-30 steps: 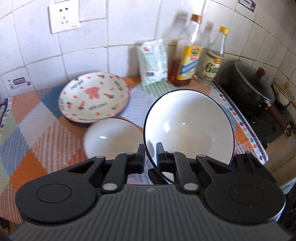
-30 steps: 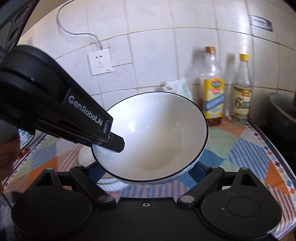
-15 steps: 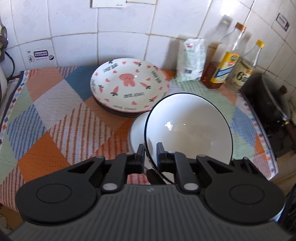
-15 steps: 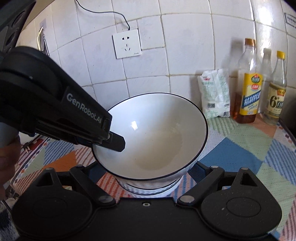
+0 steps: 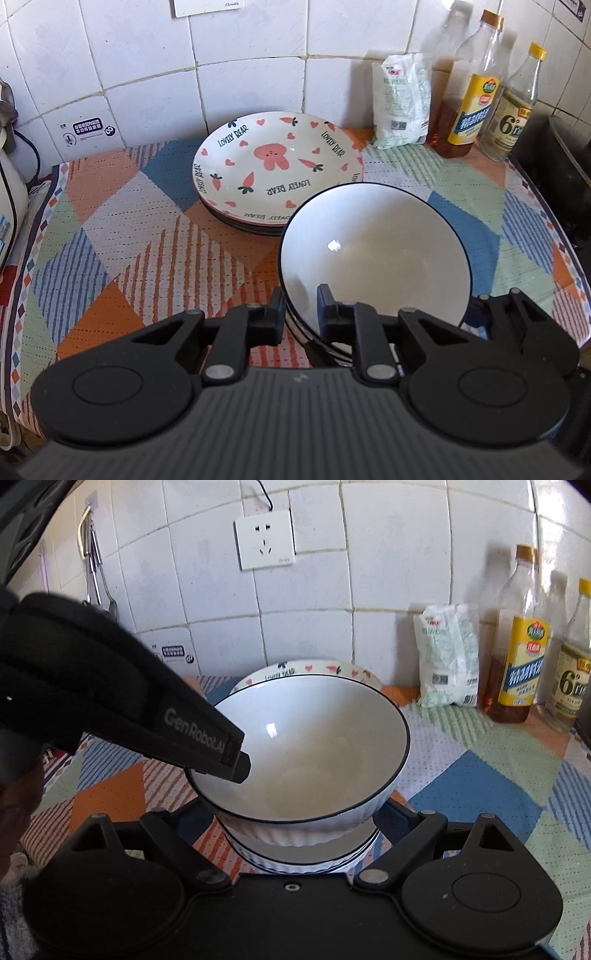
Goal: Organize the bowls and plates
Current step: 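Lower the small bowl into the nested bowls and open both grippers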
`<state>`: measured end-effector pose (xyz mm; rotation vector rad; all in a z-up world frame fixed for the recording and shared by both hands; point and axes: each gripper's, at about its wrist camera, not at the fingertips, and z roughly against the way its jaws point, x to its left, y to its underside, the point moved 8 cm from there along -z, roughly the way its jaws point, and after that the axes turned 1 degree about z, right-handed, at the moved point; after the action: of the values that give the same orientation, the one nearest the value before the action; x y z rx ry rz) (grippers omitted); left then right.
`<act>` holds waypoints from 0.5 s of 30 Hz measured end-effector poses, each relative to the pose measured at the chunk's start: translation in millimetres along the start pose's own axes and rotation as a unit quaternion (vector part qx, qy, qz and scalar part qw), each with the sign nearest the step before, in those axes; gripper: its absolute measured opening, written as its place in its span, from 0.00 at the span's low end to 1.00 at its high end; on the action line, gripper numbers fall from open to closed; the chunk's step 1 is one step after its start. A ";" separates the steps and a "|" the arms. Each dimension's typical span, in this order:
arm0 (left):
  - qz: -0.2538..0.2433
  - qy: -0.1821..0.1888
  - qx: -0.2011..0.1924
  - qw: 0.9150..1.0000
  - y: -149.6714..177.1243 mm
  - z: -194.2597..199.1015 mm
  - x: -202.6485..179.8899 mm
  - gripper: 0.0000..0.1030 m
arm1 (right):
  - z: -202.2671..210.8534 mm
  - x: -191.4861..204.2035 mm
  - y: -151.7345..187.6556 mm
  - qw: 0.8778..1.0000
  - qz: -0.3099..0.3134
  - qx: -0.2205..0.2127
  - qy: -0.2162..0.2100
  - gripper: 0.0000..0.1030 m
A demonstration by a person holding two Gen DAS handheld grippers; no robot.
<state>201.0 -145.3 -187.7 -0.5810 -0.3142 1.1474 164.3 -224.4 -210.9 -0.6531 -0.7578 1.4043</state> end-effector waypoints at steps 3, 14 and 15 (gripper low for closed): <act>0.006 -0.002 0.006 1.000 0.4 -4.1 2.9 0.15 | -2.4 2.6 1.7 1.000 0.015 0.001 0.007 0.93; -0.004 -0.008 -0.005 1.000 -1.5 -6.9 2.0 0.16 | -5.2 0.9 7.6 0.999 0.026 0.006 0.037 1.00; 0.002 -0.006 -0.011 1.000 -3.3 -3.9 3.9 0.16 | -4.5 1.0 7.2 0.999 0.026 0.007 0.038 0.99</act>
<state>207.1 -143.8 -189.2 -0.5934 -0.3369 1.1523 163.4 -222.8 -219.3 -0.7156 -0.6733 1.4229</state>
